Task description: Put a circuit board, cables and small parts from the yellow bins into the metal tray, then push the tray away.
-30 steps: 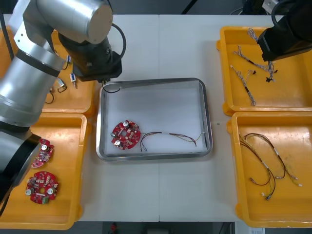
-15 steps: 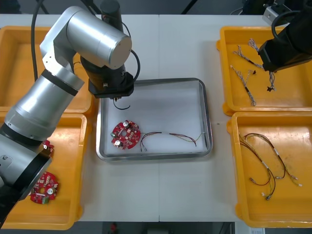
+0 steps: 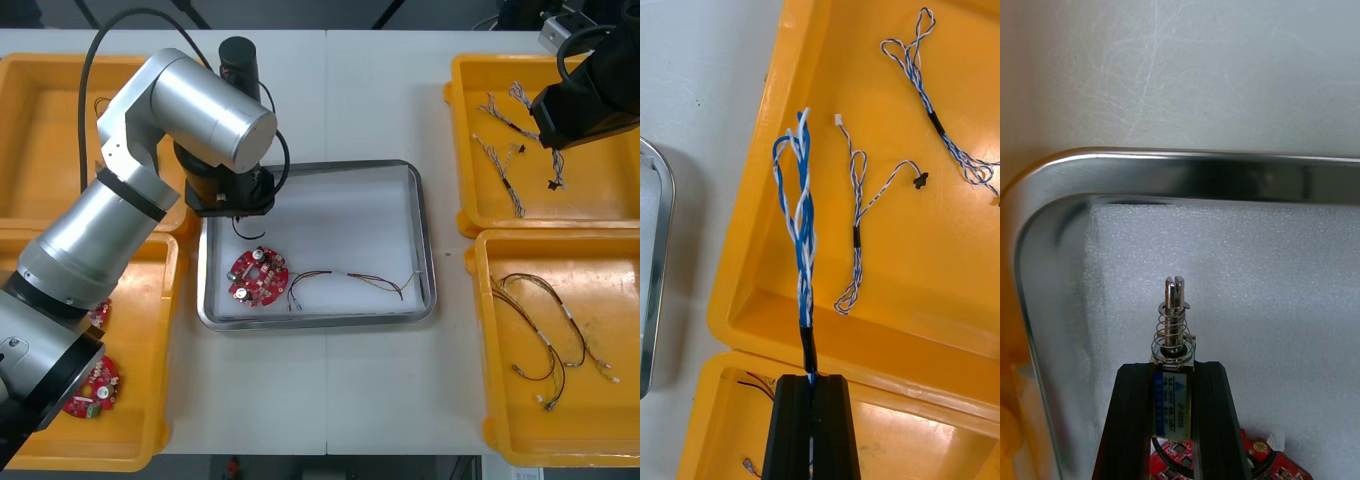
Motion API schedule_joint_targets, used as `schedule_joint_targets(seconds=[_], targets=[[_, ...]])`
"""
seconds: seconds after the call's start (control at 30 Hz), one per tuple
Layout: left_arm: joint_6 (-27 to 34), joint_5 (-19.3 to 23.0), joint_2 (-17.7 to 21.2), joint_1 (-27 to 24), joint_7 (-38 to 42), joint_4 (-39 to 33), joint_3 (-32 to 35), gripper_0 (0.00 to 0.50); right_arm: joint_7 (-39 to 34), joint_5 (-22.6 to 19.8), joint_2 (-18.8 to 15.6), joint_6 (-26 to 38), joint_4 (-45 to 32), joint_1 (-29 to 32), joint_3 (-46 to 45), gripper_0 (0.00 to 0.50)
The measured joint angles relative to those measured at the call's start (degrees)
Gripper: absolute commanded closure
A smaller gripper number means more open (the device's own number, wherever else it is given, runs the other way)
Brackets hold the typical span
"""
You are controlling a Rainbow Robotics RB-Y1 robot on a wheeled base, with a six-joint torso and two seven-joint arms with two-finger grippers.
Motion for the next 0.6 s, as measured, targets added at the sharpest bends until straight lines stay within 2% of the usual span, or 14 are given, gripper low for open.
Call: schedule_joint_targets(seconds=[0.6], targets=[[-1.8, 0.0, 0.0, 0.6, 4.5, 0.0, -2.5, 0.492, 0.0, 0.0, 0.0, 0.0, 0.0, 0.0, 0.0, 0.5]])
